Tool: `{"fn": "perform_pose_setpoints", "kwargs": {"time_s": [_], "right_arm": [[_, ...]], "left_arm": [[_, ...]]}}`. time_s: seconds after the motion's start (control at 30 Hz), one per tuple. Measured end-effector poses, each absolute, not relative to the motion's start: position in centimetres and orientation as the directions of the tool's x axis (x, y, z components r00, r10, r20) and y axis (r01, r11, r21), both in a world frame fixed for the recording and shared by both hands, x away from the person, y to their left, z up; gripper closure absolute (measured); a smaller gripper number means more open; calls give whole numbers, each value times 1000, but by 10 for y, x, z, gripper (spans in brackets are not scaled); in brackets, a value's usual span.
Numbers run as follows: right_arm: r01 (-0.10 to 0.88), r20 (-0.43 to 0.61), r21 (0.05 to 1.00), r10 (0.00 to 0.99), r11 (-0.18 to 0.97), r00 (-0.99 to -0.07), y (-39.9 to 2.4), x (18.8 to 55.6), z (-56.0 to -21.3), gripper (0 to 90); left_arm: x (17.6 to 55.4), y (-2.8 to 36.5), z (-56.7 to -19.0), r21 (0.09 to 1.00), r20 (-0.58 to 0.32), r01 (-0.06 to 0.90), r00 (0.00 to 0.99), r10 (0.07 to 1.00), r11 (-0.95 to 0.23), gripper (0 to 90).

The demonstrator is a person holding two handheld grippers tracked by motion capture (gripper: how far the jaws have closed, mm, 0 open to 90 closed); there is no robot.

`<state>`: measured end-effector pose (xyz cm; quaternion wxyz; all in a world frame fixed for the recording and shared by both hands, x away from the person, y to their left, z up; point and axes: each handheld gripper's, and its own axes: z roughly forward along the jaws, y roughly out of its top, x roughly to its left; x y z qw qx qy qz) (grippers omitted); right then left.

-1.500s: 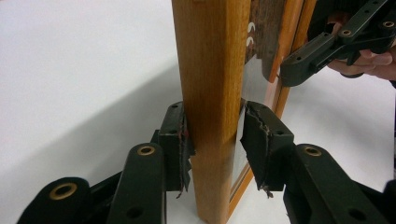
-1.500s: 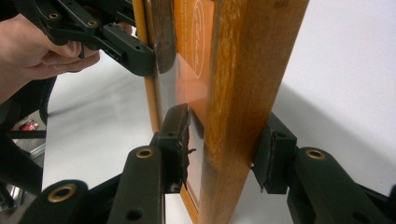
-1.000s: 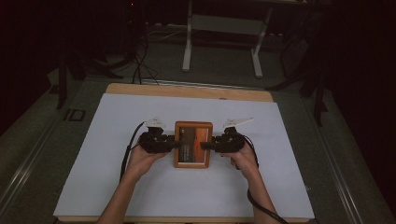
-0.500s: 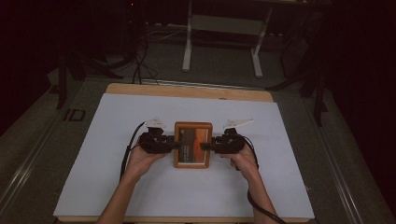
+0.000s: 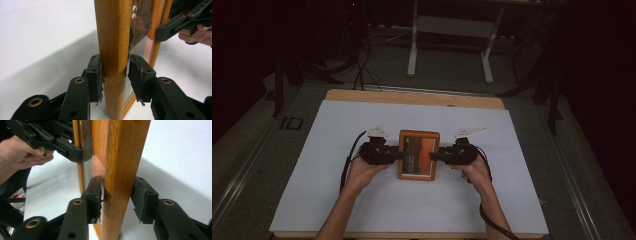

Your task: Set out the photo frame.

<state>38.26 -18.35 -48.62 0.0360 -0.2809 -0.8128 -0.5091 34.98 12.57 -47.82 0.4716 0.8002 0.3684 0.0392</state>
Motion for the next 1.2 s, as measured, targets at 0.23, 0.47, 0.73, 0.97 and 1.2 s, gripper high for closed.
{"fn": "perform_pose_setpoints", "kwargs": {"time_s": [0.23,0.47,0.73,0.97,1.2], "right_arm": [[480,328,811,421,333,-846,-182,383,-484,636],[481,327,809,422,339,-846,-184,381,-484,611],[481,314,799,432,361,-845,-192,376,-482,555],[481,299,804,460,351,-836,-204,367,-478,512],[494,283,802,514,336,-810,-225,354,-480,488]], "left_arm": [[348,127,-478,781,-283,553,727,625,-289,649],[346,128,-477,784,-293,553,731,616,-284,569],[339,138,-473,789,-301,556,721,624,-262,530],[325,149,-472,806,-248,530,705,664,-262,506],[309,166,-479,812,-207,526,663,719,-251,492]]}}
